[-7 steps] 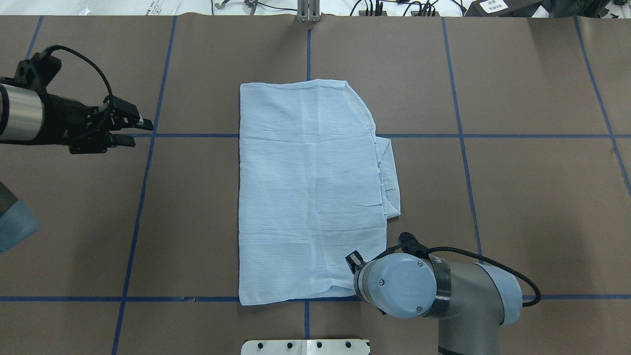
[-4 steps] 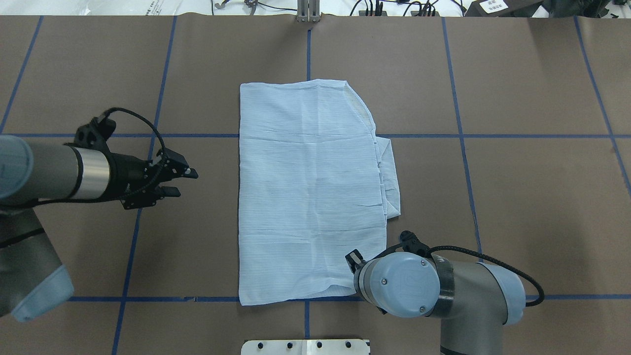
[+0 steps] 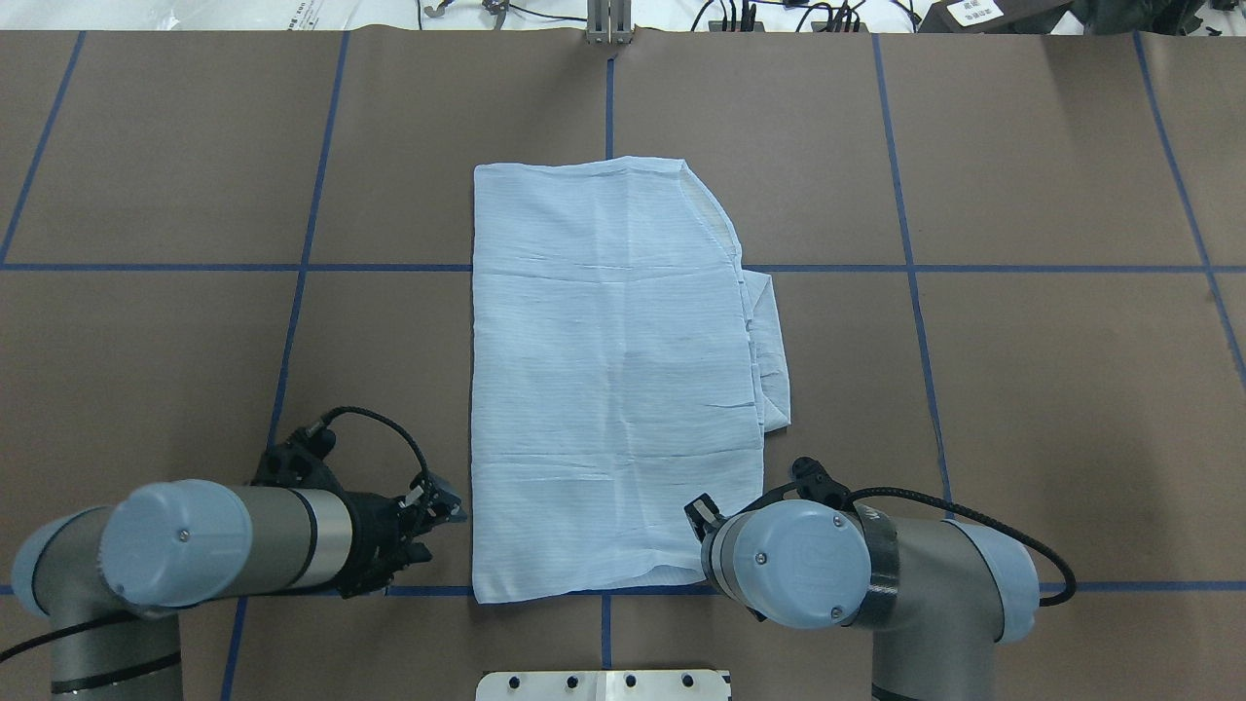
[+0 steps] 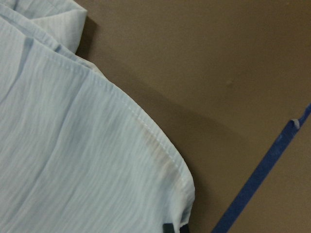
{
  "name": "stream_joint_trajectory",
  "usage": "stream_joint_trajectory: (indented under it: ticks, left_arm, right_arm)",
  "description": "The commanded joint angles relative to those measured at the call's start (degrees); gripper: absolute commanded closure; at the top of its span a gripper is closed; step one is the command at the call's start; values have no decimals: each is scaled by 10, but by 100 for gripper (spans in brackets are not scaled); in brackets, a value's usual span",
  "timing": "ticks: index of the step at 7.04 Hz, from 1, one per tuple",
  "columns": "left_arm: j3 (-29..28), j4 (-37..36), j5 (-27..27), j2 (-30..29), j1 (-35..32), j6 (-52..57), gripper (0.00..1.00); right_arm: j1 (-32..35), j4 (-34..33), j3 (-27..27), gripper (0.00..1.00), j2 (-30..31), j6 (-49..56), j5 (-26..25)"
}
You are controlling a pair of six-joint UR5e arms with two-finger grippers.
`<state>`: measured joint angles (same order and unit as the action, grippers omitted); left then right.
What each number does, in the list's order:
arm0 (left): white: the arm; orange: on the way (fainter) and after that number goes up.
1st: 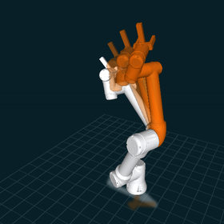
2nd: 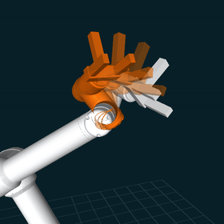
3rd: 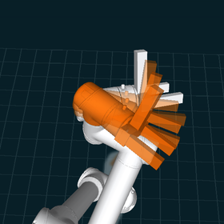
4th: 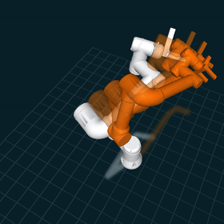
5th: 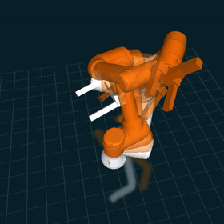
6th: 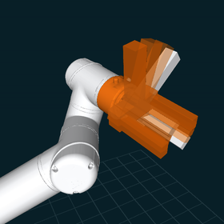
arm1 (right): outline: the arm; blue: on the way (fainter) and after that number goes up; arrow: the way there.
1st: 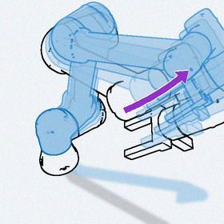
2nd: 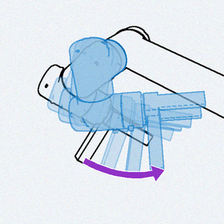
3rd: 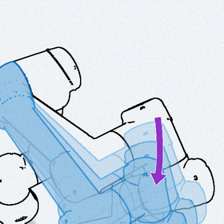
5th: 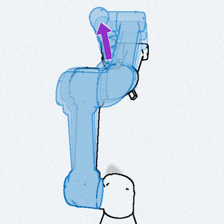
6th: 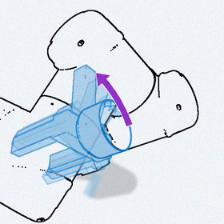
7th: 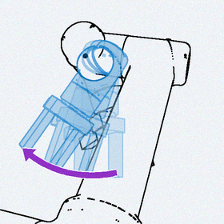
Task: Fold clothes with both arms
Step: 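Move the left gripper to the other near corner of the shirt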
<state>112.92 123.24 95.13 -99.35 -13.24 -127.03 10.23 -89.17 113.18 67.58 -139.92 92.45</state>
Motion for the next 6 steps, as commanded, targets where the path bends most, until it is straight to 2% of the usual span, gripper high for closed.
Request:
stream_joint_trajectory:
  ticks: [1, 5, 6]
  left_arm:
    - [-12, -8, -20, -18, 38, -33, 38]
    - [-29, -15, -29, -34, 52, -37, 40]
    - [-30, -15, -31, -34, 52, -37, 54]
  right_arm:
    - [-2, 0, 0, 100, -3, 0, 1]
    - [-4, 1, 2, 100, -5, -1, 1]
    - [-4, 0, 2, 100, -3, -1, 0]
